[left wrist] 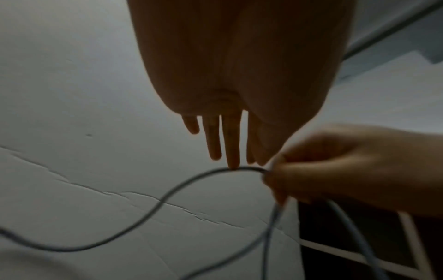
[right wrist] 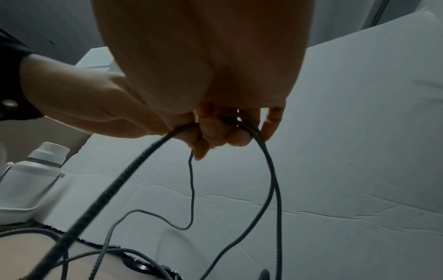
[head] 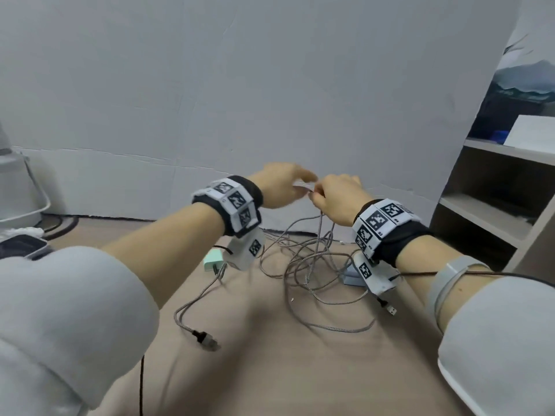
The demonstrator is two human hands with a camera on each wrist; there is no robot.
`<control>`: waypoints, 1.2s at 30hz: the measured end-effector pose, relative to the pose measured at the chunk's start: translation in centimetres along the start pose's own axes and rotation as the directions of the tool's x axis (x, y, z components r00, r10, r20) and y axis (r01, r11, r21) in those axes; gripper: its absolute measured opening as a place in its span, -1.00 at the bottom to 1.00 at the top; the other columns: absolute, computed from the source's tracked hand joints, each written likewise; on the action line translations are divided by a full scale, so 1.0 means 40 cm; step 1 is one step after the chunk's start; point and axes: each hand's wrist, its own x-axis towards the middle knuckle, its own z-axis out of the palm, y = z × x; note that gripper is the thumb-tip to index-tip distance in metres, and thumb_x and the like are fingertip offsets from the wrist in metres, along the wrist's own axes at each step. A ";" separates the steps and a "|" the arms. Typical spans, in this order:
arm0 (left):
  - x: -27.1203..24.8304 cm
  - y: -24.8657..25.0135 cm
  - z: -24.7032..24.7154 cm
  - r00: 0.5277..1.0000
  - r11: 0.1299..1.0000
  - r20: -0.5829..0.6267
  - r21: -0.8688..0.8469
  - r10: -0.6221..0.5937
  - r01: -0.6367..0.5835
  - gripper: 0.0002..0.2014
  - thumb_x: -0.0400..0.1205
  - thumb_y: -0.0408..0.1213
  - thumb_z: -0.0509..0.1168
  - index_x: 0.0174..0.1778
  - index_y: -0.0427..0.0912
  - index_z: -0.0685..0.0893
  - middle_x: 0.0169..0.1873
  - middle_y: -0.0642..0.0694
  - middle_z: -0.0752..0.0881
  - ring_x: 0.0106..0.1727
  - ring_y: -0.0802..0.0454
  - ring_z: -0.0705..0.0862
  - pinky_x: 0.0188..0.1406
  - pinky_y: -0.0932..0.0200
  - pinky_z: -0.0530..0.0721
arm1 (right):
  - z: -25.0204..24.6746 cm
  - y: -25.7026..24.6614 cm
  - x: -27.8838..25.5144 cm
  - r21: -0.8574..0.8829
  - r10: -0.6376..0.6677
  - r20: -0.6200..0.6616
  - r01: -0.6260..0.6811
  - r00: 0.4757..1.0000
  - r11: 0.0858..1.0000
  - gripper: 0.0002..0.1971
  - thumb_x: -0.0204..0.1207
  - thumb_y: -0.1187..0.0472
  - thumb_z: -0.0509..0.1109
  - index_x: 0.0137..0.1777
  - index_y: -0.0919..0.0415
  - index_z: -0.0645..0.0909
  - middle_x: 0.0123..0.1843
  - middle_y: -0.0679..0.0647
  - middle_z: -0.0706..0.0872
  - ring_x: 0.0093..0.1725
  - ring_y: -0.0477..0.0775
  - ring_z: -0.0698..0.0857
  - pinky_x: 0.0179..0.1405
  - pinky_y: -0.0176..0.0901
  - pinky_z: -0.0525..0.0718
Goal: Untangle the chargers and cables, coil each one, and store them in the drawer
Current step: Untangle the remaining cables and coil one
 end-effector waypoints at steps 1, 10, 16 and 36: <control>0.006 0.018 0.010 0.999 1.000 0.050 -0.016 0.015 -0.014 -0.72 0.72 -0.36 0.17 0.26 -0.05 0.70 0.18 -0.03 0.76 0.28 -0.10 0.67 0.33 -0.02 0.58 | -0.005 -0.001 -0.002 -0.015 -0.012 0.001 0.012 1.000 1.000 -0.71 0.75 0.11 0.13 -0.18 0.10 0.54 -0.26 0.04 0.59 -0.09 0.20 0.49 0.23 0.07 0.36; -0.002 0.006 -0.017 0.954 0.967 -0.299 -0.245 -0.010 -0.067 -0.67 0.72 -0.02 0.34 -0.32 -0.07 0.72 -0.50 0.08 0.60 -0.50 0.20 0.46 -0.49 0.37 0.35 | 0.007 0.072 -0.013 0.137 -0.014 0.061 0.006 0.998 0.990 -0.85 0.62 0.10 0.40 -0.18 -0.02 0.54 -0.24 -0.14 0.68 -0.06 0.06 0.63 0.21 0.05 0.52; -0.016 -0.086 -0.107 0.698 0.661 -0.524 -0.744 -0.488 -0.096 -0.62 0.75 -0.02 0.31 -0.39 -0.06 0.65 -0.55 0.01 0.42 -0.50 0.03 0.36 -0.48 0.21 0.36 | 0.050 0.134 -0.027 0.286 0.072 0.175 -0.120 0.982 0.951 -0.89 0.53 0.24 0.45 -0.21 0.15 0.60 -0.26 0.03 0.70 -0.18 0.13 0.63 -0.14 -0.08 0.56; -0.088 -0.361 -0.030 0.425 0.438 -0.259 -0.802 -0.867 0.405 -0.70 0.72 -0.11 0.30 -0.31 -0.06 0.77 -0.01 -0.28 0.80 -0.26 -0.16 0.64 -0.07 -0.04 0.74 | 0.020 0.168 -0.008 0.587 0.331 -0.161 -0.180 0.930 0.789 -0.88 0.72 0.16 0.30 -0.07 0.11 0.57 -0.36 0.09 0.71 -0.37 0.13 0.79 -0.12 0.03 0.79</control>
